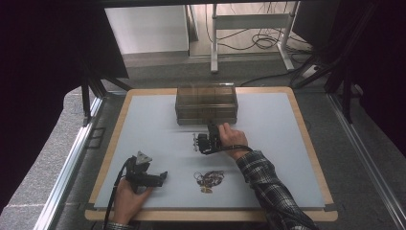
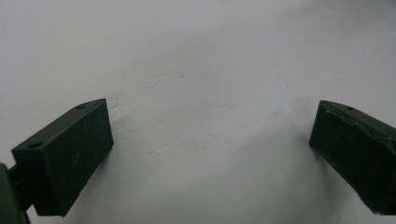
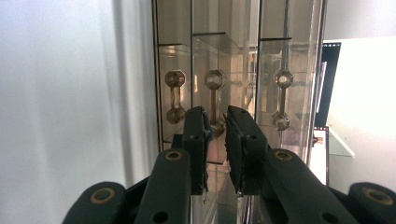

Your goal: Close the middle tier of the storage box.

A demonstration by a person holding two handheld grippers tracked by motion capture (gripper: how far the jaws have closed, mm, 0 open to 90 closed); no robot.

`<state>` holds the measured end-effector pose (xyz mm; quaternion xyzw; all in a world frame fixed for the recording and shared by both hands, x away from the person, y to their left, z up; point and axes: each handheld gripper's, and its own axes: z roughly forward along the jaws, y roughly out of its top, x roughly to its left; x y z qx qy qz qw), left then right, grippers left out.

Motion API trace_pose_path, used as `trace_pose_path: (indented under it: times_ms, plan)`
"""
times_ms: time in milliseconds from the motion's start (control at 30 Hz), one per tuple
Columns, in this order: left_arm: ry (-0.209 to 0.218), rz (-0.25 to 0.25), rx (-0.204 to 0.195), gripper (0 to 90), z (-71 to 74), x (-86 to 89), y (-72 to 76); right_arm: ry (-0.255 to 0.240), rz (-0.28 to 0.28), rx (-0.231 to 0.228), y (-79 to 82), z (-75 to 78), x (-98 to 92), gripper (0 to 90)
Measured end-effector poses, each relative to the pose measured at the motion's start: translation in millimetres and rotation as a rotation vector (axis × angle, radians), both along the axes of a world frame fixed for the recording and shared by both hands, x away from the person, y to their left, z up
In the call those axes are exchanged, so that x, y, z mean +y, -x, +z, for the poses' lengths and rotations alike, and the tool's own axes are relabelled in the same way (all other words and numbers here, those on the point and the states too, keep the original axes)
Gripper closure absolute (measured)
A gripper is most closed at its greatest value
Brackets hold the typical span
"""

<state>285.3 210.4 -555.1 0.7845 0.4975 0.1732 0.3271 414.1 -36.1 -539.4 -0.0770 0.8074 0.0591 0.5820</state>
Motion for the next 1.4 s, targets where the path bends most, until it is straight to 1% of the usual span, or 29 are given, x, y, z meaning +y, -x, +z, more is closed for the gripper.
trace_pose_path:
  times_ms: [33, 100, 167, 200, 400, 467, 567, 800, 833, 933, 967, 1000, 1067, 1133, 1167, 1367, 1400]
  plan:
    - [0.0, 0.0, 0.0, 0.0, 0.0, 0.0, 0.0, -0.006, 0.007, 0.009, -0.4, 0.2, 0.0, 76.1]
    - [0.0, 0.0, 0.0, 0.0, 0.0, 0.0, 0.0, -0.014, 0.009, 0.014, -0.1, 1.6, 0.2, 75.3]
    - [0.0, 0.0, 0.0, 0.0, 0.0, 0.0, 0.0, -0.017, 0.005, 0.01, 0.2, 2.6, 0.5, 74.9]
    - [0.0, 0.0, 0.0, 0.0, 0.0, 0.0, 0.0, -0.036, 0.006, 0.028, 0.4, 4.4, 0.4, 74.2]
    - [0.0, 0.0, 0.0, 0.0, 0.0, 0.0, 0.0, -0.042, 0.008, 0.042, 3.0, 8.7, 0.8, 73.9]
    - [0.0, 0.001, 0.0, 0.0, 0.0, -0.1, 0.0, -0.064, 0.011, 0.072, 3.2, 12.8, 0.7, 73.3]
    - [0.0, 0.0, 0.0, 0.0, 0.0, 0.0, 0.0, -0.069, 0.009, 0.083, 3.1, 15.3, 0.6, 72.7]
    - [0.0, 0.0, 0.0, 0.0, 0.0, 0.0, 0.0, -0.091, 0.017, 0.16, 1.5, 22.8, -1.3, 70.2]
    - [0.0, 0.0, 0.0, 0.0, 0.0, 0.0, 0.0, -0.112, 0.012, 0.166, 2.0, 22.4, -0.8, 70.2]
    - [-0.002, -0.002, -0.001, 0.0, 0.0, 0.2, -0.1, -0.108, 0.008, 0.176, 2.1, 24.5, -0.9, 69.9]
    - [-0.002, -0.002, -0.001, 0.0, 0.1, 0.2, -0.1, -0.123, 0.013, 0.187, 1.6, 24.6, -0.9, 69.8]
    - [-0.002, -0.002, -0.001, 0.0, 0.0, 0.2, -0.1, -0.127, 0.009, 0.201, 1.5, 26.6, -1.0, 69.3]
    - [-0.002, -0.002, -0.001, 0.0, 0.1, 0.2, -0.1, -0.134, 0.007, 0.209, 1.4, 26.9, -1.2, 69.1]
    - [-0.002, -0.002, -0.001, 0.0, 0.0, 0.2, -0.1, -0.14, 0.018, 0.229, -0.3, 29.1, -2.0, 68.6]
    - [-0.002, -0.002, -0.001, 0.0, 0.0, 0.2, -0.1, -0.149, 0.013, 0.242, -0.3, 29.4, -2.2, 68.4]
    - [0.0, 0.0, 0.0, 0.0, 0.0, 0.0, 0.0, -0.156, 0.016, 0.272, -1.5, 33.2, -4.6, 67.5]
    - [0.0, 0.0, 0.0, 0.0, 0.0, 0.0, 0.0, -0.162, 0.014, 0.287, -1.9, 34.4, -5.4, 67.1]
